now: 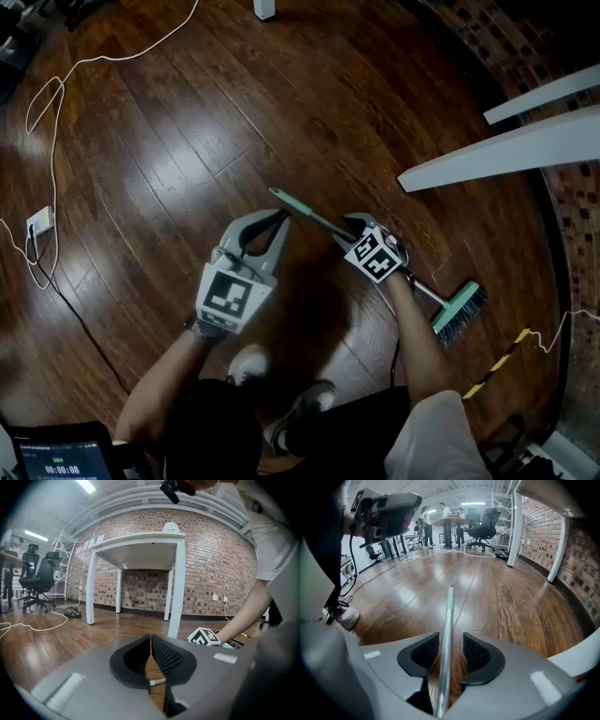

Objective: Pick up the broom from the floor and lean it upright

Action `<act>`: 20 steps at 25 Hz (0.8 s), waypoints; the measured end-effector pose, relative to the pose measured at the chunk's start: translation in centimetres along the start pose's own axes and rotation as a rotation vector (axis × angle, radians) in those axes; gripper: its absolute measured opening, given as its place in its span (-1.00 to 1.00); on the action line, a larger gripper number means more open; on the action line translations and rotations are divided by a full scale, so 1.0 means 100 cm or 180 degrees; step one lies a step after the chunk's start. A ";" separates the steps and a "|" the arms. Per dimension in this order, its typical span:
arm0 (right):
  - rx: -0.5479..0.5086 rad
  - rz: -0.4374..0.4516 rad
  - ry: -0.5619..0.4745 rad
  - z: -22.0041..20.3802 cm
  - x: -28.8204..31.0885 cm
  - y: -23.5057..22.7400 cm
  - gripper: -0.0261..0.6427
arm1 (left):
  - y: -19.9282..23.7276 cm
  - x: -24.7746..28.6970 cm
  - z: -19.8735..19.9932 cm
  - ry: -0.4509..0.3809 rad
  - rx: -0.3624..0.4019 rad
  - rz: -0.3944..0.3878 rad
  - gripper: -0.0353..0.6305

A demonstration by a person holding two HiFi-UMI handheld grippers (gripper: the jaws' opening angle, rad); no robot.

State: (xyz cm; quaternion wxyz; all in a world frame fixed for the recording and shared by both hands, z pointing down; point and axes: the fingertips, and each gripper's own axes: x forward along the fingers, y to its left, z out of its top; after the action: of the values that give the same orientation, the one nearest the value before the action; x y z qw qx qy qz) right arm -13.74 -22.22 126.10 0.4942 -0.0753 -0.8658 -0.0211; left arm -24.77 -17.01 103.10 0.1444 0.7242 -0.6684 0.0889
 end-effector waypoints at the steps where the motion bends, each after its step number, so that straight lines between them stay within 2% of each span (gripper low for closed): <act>1: -0.0038 0.0032 0.0067 -0.005 0.006 0.001 -0.39 | -0.002 0.002 -0.001 0.0003 0.0041 -0.0053 -0.86; 4: -0.0161 0.0092 0.0183 -0.013 0.017 0.003 -0.36 | -0.007 0.007 0.000 -0.0009 0.0175 -0.0170 -0.86; 8: -0.0266 0.0126 0.0198 -0.010 0.027 0.007 -0.37 | -0.008 0.006 0.004 0.0004 0.0220 -0.0186 -0.86; 13: -0.0195 0.0196 0.0196 -0.007 0.036 0.010 -0.39 | -0.010 0.002 0.003 0.0023 0.0261 -0.0177 -0.86; 14: -0.0165 0.0196 0.0174 -0.007 0.035 0.009 -0.45 | -0.009 0.001 0.003 0.0027 0.0261 -0.0161 -0.86; 15: -0.0128 0.0188 0.0153 -0.008 0.035 0.010 -0.60 | -0.007 0.000 0.003 0.0037 0.0260 -0.0143 -0.86; 20: -0.0126 0.0091 0.0174 -0.007 0.035 0.010 -0.63 | -0.010 -0.002 0.004 0.0043 0.0323 -0.0147 -0.86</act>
State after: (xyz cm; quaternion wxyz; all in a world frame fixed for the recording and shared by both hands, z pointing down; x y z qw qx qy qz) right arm -14.74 -20.94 129.47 0.5163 -0.0969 -0.8503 -0.0332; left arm -23.77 -16.90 102.60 0.1141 0.7452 -0.6452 0.1243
